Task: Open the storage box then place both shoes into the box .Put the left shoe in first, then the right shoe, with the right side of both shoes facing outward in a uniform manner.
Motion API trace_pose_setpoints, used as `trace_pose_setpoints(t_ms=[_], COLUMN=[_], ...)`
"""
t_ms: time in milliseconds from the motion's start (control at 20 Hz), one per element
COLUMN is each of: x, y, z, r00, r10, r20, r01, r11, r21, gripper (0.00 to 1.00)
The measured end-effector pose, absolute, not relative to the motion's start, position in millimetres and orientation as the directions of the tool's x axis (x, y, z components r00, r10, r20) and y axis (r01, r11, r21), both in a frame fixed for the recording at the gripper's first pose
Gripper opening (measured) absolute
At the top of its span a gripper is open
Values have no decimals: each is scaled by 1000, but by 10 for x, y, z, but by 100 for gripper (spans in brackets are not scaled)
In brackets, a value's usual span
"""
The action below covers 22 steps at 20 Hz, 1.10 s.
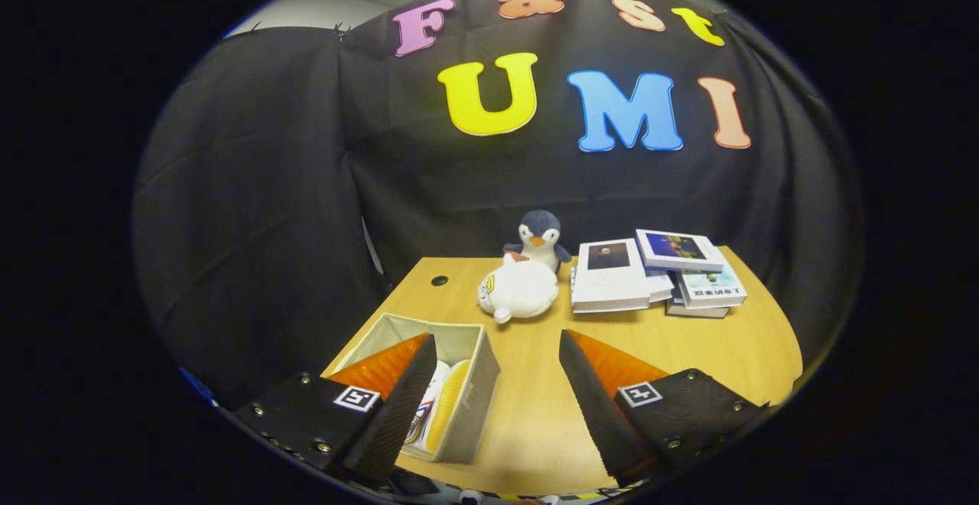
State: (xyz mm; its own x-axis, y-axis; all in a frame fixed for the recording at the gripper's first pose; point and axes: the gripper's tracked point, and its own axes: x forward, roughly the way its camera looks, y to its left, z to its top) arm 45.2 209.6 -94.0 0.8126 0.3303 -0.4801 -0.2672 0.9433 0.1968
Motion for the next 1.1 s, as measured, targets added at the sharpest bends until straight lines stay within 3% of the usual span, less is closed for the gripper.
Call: trace_pose_setpoints(t_ms=[600,1100], x=[465,465], y=[681,274], z=[-393,-333], r00=[971,984], r10=[110,73], r20=[-214,-159], r01=[-110,-73], r11=[994,997], r21=[11,9], gripper=[98,97])
